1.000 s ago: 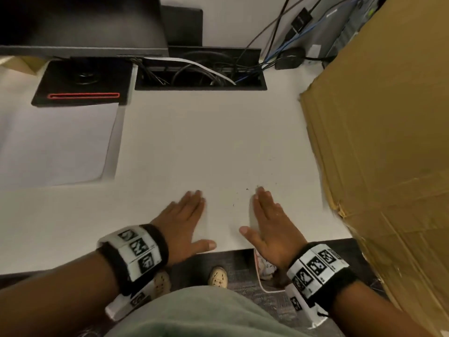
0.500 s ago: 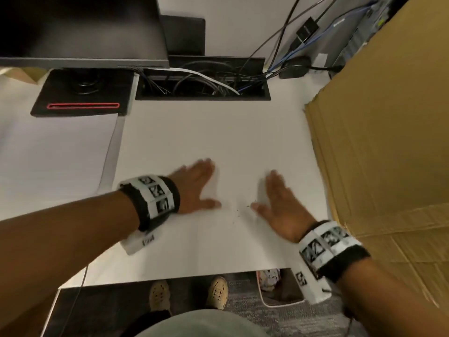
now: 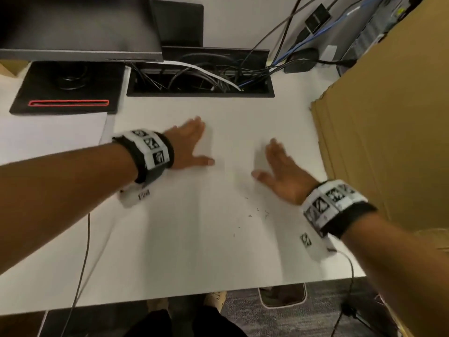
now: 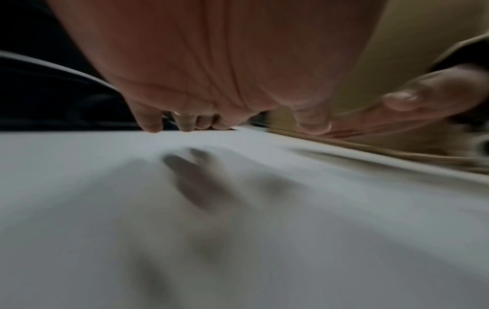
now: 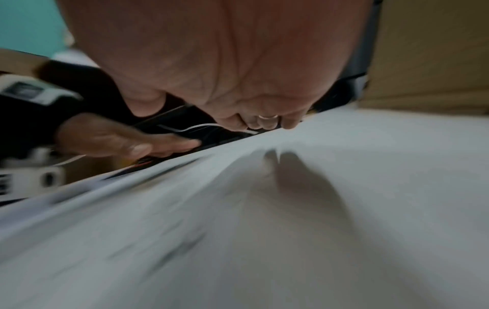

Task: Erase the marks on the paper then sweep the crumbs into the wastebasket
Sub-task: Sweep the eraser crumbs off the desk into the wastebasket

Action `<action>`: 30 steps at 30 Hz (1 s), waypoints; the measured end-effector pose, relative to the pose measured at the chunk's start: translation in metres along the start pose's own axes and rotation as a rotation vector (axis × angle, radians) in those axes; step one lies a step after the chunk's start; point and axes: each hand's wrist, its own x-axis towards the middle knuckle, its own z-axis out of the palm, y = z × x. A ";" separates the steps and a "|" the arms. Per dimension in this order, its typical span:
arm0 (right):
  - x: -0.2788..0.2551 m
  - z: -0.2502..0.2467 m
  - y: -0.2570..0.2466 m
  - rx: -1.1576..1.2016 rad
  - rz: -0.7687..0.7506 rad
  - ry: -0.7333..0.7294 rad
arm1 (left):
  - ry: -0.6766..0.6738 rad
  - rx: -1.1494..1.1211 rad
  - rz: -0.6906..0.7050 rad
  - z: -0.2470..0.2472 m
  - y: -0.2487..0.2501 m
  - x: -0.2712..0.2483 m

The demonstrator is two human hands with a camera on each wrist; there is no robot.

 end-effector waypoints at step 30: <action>0.043 -0.028 -0.003 -0.244 -0.186 -0.122 | 0.053 0.087 0.049 -0.025 -0.034 0.043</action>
